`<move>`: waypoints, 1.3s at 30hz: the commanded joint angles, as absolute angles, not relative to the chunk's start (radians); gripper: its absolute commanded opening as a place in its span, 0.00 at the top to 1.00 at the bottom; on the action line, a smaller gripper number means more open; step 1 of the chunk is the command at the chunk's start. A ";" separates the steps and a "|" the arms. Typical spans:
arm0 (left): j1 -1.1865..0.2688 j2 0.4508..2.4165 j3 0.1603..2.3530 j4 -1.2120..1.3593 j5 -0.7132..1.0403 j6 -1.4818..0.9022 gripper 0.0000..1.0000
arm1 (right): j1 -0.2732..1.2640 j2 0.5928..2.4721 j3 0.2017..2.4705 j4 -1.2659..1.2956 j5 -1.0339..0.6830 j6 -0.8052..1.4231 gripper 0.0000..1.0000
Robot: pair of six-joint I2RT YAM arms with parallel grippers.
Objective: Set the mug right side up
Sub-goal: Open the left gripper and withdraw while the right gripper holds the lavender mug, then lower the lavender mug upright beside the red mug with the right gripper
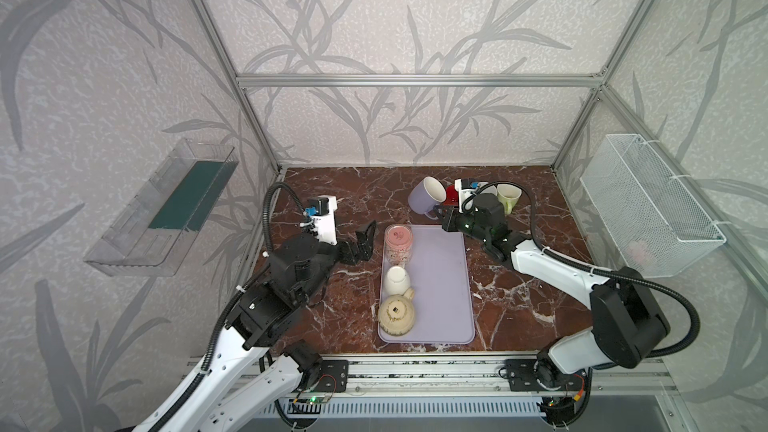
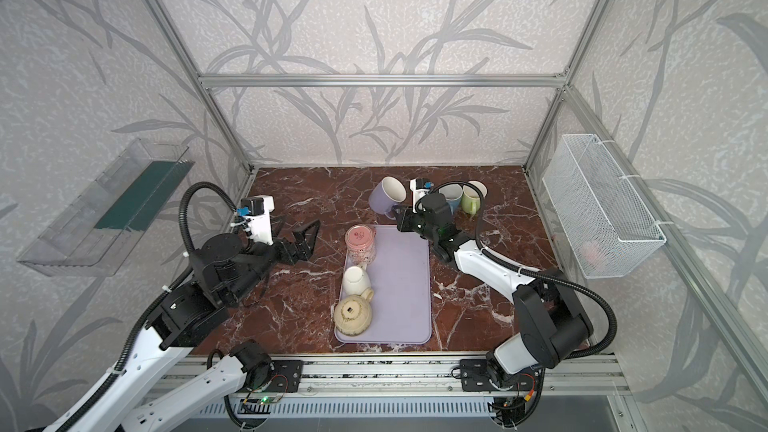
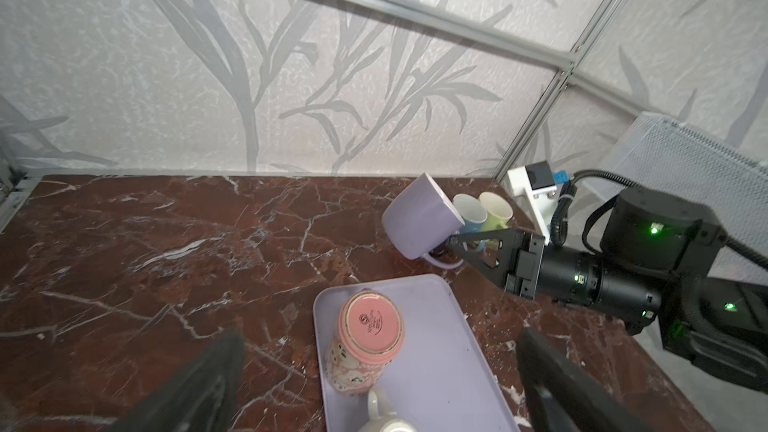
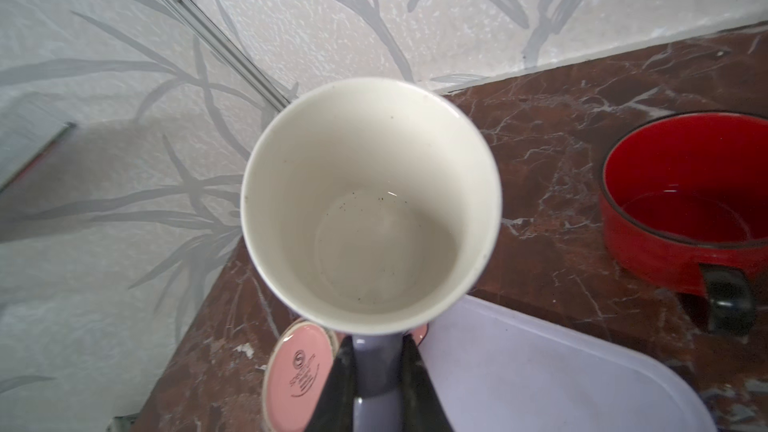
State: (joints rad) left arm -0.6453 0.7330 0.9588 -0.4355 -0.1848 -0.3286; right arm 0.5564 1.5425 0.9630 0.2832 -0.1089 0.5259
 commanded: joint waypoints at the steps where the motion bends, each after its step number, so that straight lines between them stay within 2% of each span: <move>1: -0.643 0.784 0.956 -0.602 -0.233 -0.261 0.01 | 0.581 1.586 1.062 0.233 0.069 0.439 1.00; 13: -0.643 0.849 0.892 -0.644 -0.308 -0.220 0.01 | 0.596 1.827 1.266 0.118 0.248 0.398 1.00; 26: -0.644 0.844 0.881 -0.642 -0.308 -0.201 0.01 | 0.624 1.970 1.374 0.113 0.363 0.383 1.00; 39: -0.647 0.839 0.876 -0.639 -0.313 -0.198 0.01 | 0.635 2.026 1.426 0.062 0.453 0.386 1.00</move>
